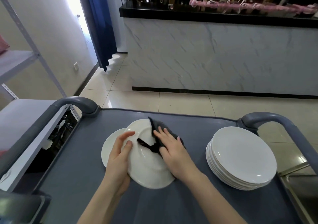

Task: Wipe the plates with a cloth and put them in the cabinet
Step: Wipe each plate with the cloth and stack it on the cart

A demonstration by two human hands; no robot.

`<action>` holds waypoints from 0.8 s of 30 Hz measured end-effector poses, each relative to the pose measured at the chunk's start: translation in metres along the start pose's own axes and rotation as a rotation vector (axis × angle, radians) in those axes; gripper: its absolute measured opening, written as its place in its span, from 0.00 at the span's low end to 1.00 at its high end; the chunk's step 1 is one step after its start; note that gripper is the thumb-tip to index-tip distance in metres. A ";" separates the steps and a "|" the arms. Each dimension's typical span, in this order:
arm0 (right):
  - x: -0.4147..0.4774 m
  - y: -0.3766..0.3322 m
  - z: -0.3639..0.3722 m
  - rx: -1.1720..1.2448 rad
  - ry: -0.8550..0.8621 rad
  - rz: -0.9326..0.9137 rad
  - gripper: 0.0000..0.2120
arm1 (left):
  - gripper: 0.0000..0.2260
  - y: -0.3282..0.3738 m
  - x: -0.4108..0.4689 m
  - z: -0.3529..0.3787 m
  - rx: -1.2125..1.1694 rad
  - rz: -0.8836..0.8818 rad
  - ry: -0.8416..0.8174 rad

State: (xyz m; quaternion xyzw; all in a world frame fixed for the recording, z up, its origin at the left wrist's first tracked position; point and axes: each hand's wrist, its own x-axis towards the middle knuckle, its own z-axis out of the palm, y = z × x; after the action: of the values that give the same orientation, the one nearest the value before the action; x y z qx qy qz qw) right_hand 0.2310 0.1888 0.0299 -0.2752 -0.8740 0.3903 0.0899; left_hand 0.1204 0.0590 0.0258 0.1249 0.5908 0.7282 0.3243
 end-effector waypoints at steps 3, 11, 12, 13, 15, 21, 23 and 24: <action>-0.025 0.018 -0.006 0.053 -0.056 -0.019 0.27 | 0.13 -0.002 0.001 -0.006 -0.066 -0.046 0.067; -0.044 -0.008 0.030 0.051 -0.153 -0.203 0.29 | 0.14 -0.005 0.002 -0.003 0.007 -0.075 0.003; -0.035 -0.012 0.030 0.058 -0.144 -0.185 0.29 | 0.13 -0.005 0.002 -0.003 0.012 -0.081 -0.013; -0.025 -0.014 0.029 0.066 -0.134 -0.160 0.29 | 0.13 -0.005 0.002 -0.004 0.011 -0.079 -0.017; -0.009 -0.011 0.024 0.057 -0.106 -0.112 0.29 | 0.14 -0.005 0.002 -0.005 -0.003 -0.063 -0.003; -0.011 0.023 0.009 -0.041 -0.084 -0.006 0.28 | 0.14 -0.008 0.002 -0.014 -0.070 -0.069 0.060; -0.030 0.032 0.011 -0.049 -0.093 -0.012 0.28 | 0.14 -0.007 0.005 -0.018 -0.077 -0.081 0.093; -0.041 0.034 0.014 -0.048 -0.101 -0.022 0.29 | 0.14 -0.006 0.008 -0.020 -0.083 -0.083 0.105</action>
State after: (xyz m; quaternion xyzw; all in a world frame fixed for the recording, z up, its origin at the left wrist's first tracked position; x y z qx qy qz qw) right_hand 0.2740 0.1757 -0.0023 -0.2475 -0.8895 0.3816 0.0432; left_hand 0.1052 0.0490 0.0128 0.0483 0.5812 0.7433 0.3277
